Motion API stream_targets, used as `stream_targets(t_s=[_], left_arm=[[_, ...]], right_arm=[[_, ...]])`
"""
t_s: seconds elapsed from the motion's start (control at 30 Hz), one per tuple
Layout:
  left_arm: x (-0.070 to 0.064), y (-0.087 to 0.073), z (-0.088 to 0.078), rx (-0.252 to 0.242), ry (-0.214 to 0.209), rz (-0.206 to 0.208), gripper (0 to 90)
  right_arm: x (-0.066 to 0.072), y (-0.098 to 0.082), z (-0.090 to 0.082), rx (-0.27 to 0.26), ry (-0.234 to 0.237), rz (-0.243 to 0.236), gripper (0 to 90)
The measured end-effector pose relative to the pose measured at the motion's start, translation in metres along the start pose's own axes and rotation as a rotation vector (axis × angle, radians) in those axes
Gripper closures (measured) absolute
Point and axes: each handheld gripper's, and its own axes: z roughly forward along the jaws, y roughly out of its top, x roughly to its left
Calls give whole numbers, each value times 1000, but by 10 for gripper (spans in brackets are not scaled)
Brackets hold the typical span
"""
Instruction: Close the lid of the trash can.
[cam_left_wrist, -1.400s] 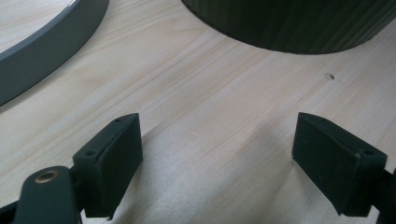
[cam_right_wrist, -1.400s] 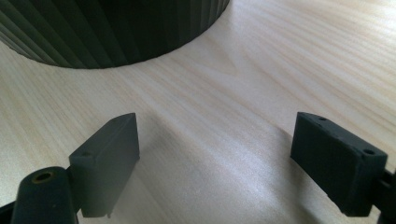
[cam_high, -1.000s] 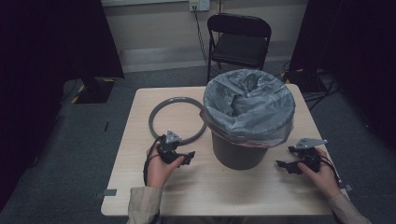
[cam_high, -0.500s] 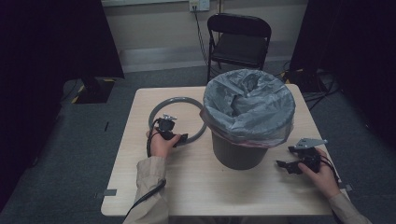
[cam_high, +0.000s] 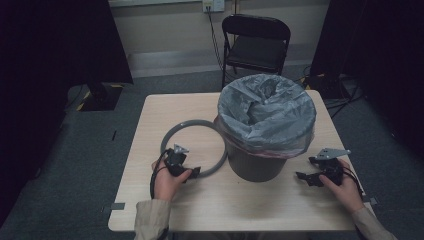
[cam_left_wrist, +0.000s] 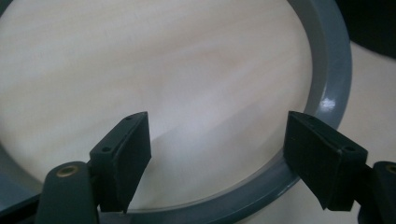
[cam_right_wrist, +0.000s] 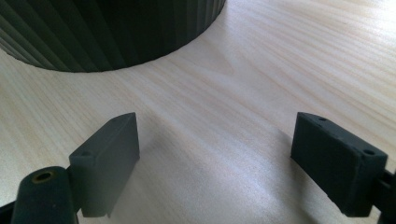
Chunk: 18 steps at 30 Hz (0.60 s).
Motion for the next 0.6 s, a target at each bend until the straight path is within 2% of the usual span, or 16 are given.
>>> stream_targets(t_s=[0.07,0.1,0.17,0.23,0.3,0.37,0.4,0.47,0.53,0.6], left_arm=[[0,-10,-12,-2,40,11,227],[3,-14,-16,-10,44,5,222],[14,-17,-25,-9,70,-23,205],[28,-18,-32,-19,110,-69,161],[43,-16,-37,-38,129,-111,157],[51,-15,-38,-33,163,-119,160],[57,-14,-37,-28,176,-138,161],[67,-14,-32,-17,172,-175,190],[76,-13,-26,0,201,-194,221],[82,-12,-22,1,203,-224,262]], right_arm=[[0,0,0,0,-1,3,142],[0,0,0,0,-2,3,142],[0,0,0,0,-2,3,142],[1,0,0,0,-4,5,142],[1,0,0,1,-5,6,142],[1,0,0,0,-5,7,142],[1,0,0,1,-5,7,142],[1,0,0,1,-5,7,142],[1,0,0,0,-5,7,142],[1,0,0,0,-5,7,142]])
